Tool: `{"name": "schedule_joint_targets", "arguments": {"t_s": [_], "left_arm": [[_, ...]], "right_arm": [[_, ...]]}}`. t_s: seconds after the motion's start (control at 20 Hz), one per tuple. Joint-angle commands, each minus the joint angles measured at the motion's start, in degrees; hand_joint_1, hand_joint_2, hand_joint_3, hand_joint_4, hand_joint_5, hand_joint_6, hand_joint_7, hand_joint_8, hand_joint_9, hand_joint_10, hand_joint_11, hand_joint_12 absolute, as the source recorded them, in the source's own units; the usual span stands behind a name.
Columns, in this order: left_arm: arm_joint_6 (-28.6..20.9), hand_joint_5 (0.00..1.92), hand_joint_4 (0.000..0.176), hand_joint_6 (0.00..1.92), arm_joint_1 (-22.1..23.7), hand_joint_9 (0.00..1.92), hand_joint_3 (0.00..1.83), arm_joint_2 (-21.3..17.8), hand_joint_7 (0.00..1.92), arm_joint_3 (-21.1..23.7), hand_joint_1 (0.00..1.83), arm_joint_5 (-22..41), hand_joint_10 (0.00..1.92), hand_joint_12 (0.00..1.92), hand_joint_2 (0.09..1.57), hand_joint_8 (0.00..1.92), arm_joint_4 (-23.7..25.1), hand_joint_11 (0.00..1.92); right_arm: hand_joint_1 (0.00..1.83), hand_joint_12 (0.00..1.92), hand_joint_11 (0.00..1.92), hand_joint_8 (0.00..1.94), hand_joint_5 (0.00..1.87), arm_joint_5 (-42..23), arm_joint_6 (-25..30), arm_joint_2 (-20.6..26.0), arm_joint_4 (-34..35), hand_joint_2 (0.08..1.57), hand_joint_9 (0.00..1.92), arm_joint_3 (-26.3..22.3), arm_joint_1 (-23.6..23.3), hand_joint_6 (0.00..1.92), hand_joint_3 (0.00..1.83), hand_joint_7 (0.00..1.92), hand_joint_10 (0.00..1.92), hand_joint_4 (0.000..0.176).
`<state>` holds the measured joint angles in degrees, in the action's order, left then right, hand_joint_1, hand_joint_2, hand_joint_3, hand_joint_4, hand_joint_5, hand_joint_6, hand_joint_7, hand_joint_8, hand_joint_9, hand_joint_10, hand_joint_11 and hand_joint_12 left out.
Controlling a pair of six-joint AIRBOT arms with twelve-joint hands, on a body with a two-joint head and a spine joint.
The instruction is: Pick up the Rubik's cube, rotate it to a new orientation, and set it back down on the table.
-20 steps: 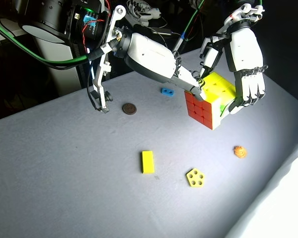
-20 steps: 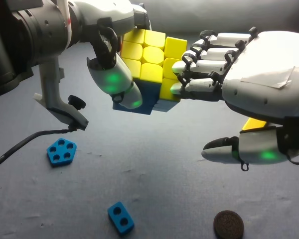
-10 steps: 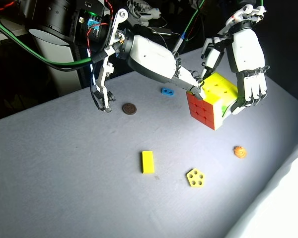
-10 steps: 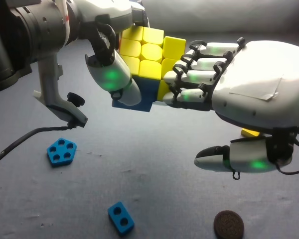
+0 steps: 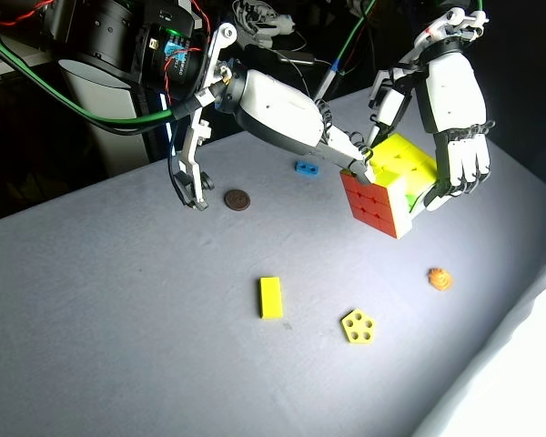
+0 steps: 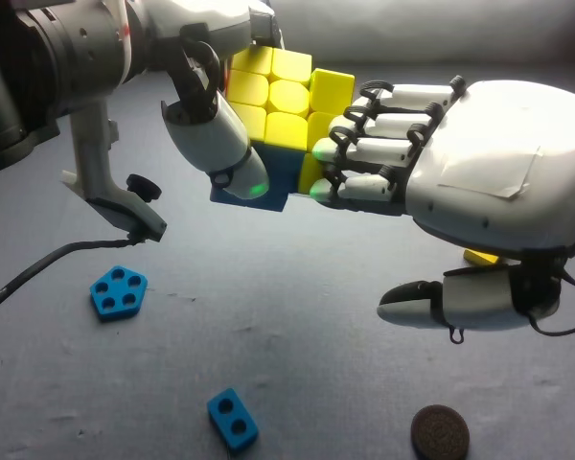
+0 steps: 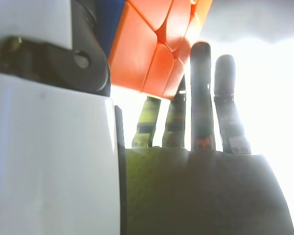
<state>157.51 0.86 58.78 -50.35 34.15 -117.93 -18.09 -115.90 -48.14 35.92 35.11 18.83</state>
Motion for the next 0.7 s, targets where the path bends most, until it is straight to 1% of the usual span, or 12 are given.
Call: {"name": "schedule_joint_targets", "arguments": {"t_s": [0.0,0.05,0.1,0.15,0.25,0.35,0.4,0.45,0.5,0.55,0.6,0.65], "left_arm": [[-1.0,0.30,0.000,1.22,1.5,0.25,0.00,-0.1,0.25,-0.1,1.27,-3.6,1.49,1.61,0.95,1.54,2.0,0.04],[-1.0,0.29,0.000,1.26,1.5,0.24,0.00,-0.1,0.23,-0.1,1.27,-3.6,1.53,1.60,0.95,1.56,1.9,0.05],[-1.0,0.26,0.000,1.28,1.5,0.20,0.00,-0.1,0.20,-0.1,1.24,-3.6,1.53,1.62,0.96,1.57,1.7,0.01],[-1.2,0.24,0.000,1.28,1.5,0.18,0.01,-0.1,0.18,-0.1,1.25,-3.6,1.53,1.61,0.98,1.56,1.6,0.00],[-1.5,0.26,0.000,1.26,1.5,0.21,0.00,-0.1,0.21,-0.2,1.25,-3.6,1.51,1.64,0.96,1.52,1.6,0.00],[-1.6,0.24,0.000,1.27,1.5,0.16,0.00,-0.1,0.16,-0.2,1.27,-3.6,1.56,1.63,0.96,1.57,1.6,0.00],[-1.7,0.26,0.000,1.28,1.6,0.20,0.00,-0.1,0.20,-0.2,1.29,-3.6,1.57,1.65,0.95,1.59,1.6,0.00],[-1.7,0.25,0.000,1.28,1.6,0.19,0.00,-0.1,0.20,-0.2,1.28,-3.6,1.56,1.65,0.96,1.60,1.6,0.00],[-1.8,0.23,0.000,1.27,1.6,0.20,0.00,-0.1,0.19,-0.2,1.29,-3.6,1.55,1.63,0.97,1.59,1.6,0.00],[-1.9,0.19,0.000,1.29,1.7,0.16,0.01,-0.1,0.14,-0.2,1.26,-3.6,1.56,1.59,0.99,1.60,1.6,0.00],[-1.9,0.20,0.000,1.29,1.7,0.14,0.00,-0.2,0.12,-0.2,1.27,-3.6,1.60,1.61,0.98,1.64,1.6,0.00],[-2.1,0.22,0.000,1.32,1.7,0.16,0.00,-0.2,0.13,-0.2,1.26,-3.6,1.60,1.63,0.98,1.63,1.6,0.00]], "right_arm": [[0.28,0.48,0.00,0.00,0.36,-4.6,-0.9,0.2,-0.9,1.16,0.14,0.0,-0.1,0.00,0.00,0.14,0.01,0.000],[0.27,0.44,0.00,0.00,0.35,-4.8,-1.4,0.2,-0.9,1.17,0.13,0.0,-0.1,0.00,0.00,0.14,0.00,0.000],[0.30,0.39,0.00,0.00,0.34,-5.0,-1.9,0.2,-0.9,1.17,0.13,0.0,0.0,0.00,0.00,0.14,0.00,0.000],[0.29,0.39,0.00,0.00,0.33,-5.1,-1.9,0.2,-0.9,1.17,0.13,0.0,0.1,0.00,0.00,0.14,0.00,0.000],[0.29,0.44,0.00,0.00,0.34,-5.0,-2.2,0.2,-0.9,1.17,0.13,-0.4,0.9,0.00,0.00,0.14,0.00,0.000],[0.31,0.45,0.00,0.00,0.34,-5.2,-4.2,0.1,-0.9,1.17,0.14,-0.9,1.9,0.00,0.00,0.14,0.00,0.000],[0.29,0.44,0.00,0.00,0.34,-5.5,-5.2,0.0,-0.9,1.17,0.14,-1.0,2.2,0.00,0.00,0.14,0.01,0.000],[0.29,0.42,0.00,0.00,0.34,-6.1,-6.6,-0.1,-0.9,1.18,0.14,-1.0,2.4,0.00,0.00,0.14,0.00,0.000],[0.32,0.48,0.00,0.00,0.36,-6.3,-8.1,-0.2,-0.9,1.17,0.14,-1.0,2.4,0.01,0.00,0.15,0.00,0.000],[0.32,0.53,0.00,0.00,0.35,-6.7,-9.3,-0.3,-0.9,1.17,0.15,-1.0,2.5,0.00,0.00,0.15,0.01,0.000],[0.32,0.54,0.00,0.00,0.35,-7.0,-10.9,-0.4,-0.9,1.16,0.15,-1.0,2.6,0.00,0.00,0.15,0.01,0.000],[0.30,0.49,0.00,0.00,0.35,-7.1,-12.3,-0.5,-0.9,1.17,0.15,-1.0,2.7,0.00,0.00,0.16,0.00,0.000]]}}
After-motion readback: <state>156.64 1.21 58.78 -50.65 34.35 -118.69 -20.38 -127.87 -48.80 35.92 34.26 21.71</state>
